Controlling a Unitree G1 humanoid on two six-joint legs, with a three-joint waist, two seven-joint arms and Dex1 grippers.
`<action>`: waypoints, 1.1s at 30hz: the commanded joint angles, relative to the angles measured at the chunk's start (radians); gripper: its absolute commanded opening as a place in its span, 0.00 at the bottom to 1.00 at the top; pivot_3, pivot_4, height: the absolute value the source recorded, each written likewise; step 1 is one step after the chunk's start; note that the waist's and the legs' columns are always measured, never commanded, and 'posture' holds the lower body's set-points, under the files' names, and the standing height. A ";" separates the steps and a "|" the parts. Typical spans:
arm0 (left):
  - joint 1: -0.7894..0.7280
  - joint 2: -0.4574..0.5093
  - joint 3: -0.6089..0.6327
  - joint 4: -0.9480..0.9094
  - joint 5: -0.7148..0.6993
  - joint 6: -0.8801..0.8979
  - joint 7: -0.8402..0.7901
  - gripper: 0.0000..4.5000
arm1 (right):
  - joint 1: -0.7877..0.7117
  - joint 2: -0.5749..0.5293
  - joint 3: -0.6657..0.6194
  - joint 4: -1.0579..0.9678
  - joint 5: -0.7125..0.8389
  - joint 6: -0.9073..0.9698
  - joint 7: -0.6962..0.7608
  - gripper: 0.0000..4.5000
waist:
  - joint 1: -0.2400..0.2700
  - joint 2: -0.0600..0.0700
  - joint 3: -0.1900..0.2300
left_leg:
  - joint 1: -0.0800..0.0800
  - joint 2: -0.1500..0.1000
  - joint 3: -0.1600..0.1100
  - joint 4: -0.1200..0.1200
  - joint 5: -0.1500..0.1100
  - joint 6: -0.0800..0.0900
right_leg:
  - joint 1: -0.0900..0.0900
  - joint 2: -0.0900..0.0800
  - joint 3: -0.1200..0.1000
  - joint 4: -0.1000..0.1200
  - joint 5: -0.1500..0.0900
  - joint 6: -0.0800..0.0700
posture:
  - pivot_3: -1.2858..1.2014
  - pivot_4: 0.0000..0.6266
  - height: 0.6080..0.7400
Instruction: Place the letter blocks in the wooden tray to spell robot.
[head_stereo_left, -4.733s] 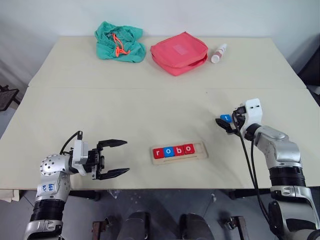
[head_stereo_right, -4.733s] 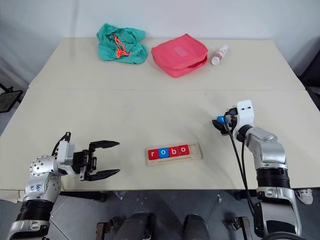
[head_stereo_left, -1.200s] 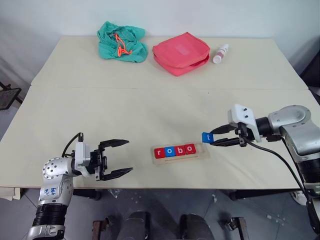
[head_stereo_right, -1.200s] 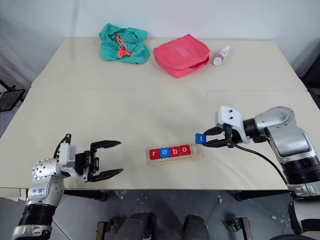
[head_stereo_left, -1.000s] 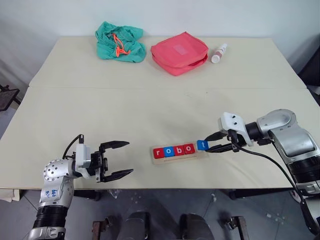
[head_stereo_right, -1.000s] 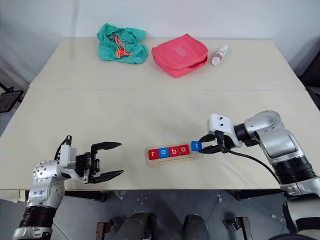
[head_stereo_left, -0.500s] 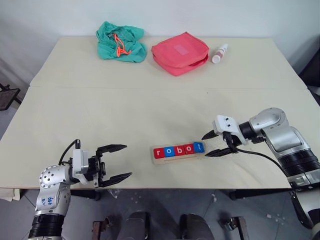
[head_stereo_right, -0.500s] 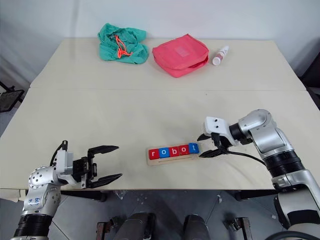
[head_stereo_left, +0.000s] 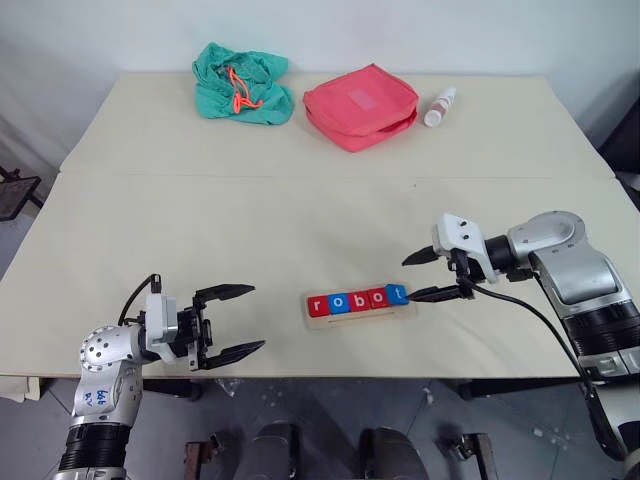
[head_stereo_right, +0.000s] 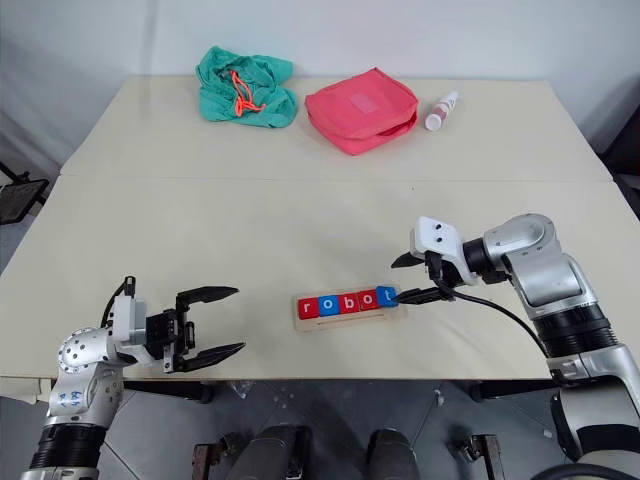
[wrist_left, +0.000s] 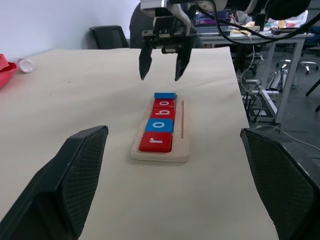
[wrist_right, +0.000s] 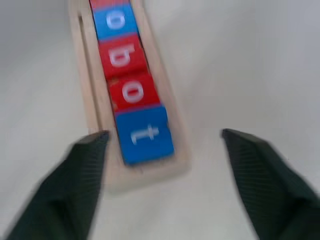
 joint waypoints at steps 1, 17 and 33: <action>-0.012 -0.003 -0.005 0.008 -0.005 -0.007 -0.005 1.00 | 0.008 0.004 -0.031 -0.050 0.022 0.030 -0.028 0.47 | 0.000 0.000 0.000 | 0.000 0.000 0.000 0.000 0.000 0.000 | 0.000 0.000 0.000 0.000 0.000 0.000 | 0.52 0.24 1.00; 0.012 -0.001 -0.002 -0.013 -0.009 -0.010 0.007 1.00 | -0.020 0.084 0.002 0.092 -0.013 -0.032 -0.086 0.01 | -0.003 0.000 0.000 | 0.000 0.000 0.000 0.000 0.000 0.000 | 0.000 0.000 0.000 0.000 0.000 0.000 | 0.52 0.24 1.00; -0.005 -0.002 -0.008 0.004 -0.003 -0.017 0.014 1.00 | -0.003 0.083 -0.020 0.078 -0.022 -0.047 -0.119 0.01 | -0.001 0.000 0.000 | 0.000 0.000 0.000 0.000 0.000 0.000 | 0.000 0.000 0.000 0.000 0.000 0.000 | 0.52 0.24 1.00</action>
